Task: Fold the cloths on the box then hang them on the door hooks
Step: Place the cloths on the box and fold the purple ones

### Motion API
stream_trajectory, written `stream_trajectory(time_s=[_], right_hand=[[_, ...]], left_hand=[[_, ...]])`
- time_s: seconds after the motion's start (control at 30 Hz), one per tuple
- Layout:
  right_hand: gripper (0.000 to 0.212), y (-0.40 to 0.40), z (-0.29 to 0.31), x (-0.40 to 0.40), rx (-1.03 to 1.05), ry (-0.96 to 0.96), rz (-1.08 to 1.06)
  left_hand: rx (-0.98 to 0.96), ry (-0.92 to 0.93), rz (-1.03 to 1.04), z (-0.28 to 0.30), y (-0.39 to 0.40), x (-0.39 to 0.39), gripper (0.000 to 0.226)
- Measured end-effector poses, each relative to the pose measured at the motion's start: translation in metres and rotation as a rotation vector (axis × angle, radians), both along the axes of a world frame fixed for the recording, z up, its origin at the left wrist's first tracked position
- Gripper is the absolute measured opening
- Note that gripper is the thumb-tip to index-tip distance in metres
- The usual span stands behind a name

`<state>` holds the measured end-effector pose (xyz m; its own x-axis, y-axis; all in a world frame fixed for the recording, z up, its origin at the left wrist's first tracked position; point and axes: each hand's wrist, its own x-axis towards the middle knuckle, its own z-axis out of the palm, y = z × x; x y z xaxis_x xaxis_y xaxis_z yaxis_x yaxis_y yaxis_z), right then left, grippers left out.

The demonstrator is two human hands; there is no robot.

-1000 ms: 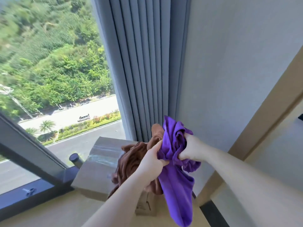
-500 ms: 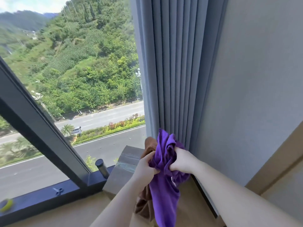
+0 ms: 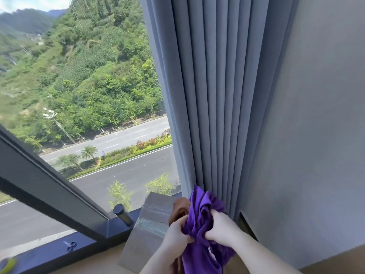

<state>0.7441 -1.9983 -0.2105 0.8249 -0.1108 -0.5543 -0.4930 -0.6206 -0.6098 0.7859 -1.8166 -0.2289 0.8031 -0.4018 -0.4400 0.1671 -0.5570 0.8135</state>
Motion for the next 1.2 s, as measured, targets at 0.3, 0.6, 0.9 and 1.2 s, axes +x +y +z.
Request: stream_trajectory(time_s=[0.3,0.6,0.9,1.2], right_hand=[[0.066,0.015,-0.035,0.029,-0.083,0.087,-0.028],[0.066,0.014,-0.022,0.05,-0.063,0.217,-0.062],[0.108,0.021,-0.002,0.027,-0.149,0.16,-0.279],[0.036,0.037,0.006,0.005,-0.247,0.102,-0.507]], left_hand=[[0.398,-0.123,-0.267,-0.039,0.005,0.04,0.053],[0.296,-0.034,-0.504,-0.023,0.017,0.081,0.036],[0.185,0.044,-0.634,0.01,0.02,0.127,0.039],[0.127,-0.303,-0.481,0.026,-0.011,0.109,0.034]])
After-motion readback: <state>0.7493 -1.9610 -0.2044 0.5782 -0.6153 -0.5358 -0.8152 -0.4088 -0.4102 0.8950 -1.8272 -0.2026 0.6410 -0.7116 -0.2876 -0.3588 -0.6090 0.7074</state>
